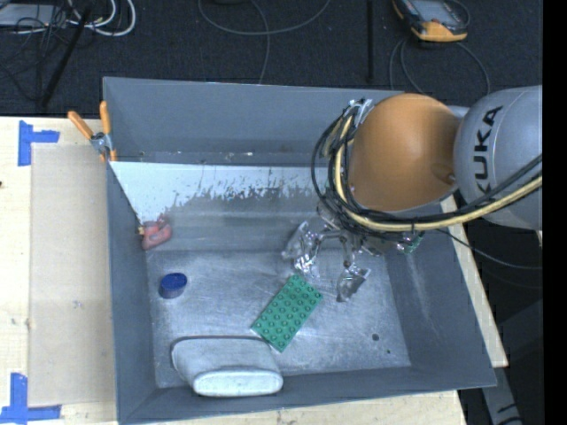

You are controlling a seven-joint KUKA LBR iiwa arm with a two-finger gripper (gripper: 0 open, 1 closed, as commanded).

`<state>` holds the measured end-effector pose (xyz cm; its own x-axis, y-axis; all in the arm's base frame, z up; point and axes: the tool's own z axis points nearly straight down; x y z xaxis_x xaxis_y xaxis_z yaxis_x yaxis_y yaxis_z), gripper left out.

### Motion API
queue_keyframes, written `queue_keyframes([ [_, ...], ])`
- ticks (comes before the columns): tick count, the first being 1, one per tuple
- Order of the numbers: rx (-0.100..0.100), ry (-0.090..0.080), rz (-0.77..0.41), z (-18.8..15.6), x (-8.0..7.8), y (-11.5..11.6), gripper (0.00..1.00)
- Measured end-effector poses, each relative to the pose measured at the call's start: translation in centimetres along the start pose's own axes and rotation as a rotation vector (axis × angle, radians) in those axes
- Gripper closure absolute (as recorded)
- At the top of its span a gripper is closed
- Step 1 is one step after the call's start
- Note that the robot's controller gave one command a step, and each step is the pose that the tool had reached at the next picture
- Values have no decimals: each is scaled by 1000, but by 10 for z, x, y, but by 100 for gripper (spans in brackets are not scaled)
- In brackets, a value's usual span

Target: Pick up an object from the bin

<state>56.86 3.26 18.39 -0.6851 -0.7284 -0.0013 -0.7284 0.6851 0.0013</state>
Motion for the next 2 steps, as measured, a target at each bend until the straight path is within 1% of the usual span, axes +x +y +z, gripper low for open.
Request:
queue_keyframes([
  [1, 11, -20, -303, 108, 15, 15, 0],
  [2, 15, -21, -301, 105, 15, 14, 100],
])
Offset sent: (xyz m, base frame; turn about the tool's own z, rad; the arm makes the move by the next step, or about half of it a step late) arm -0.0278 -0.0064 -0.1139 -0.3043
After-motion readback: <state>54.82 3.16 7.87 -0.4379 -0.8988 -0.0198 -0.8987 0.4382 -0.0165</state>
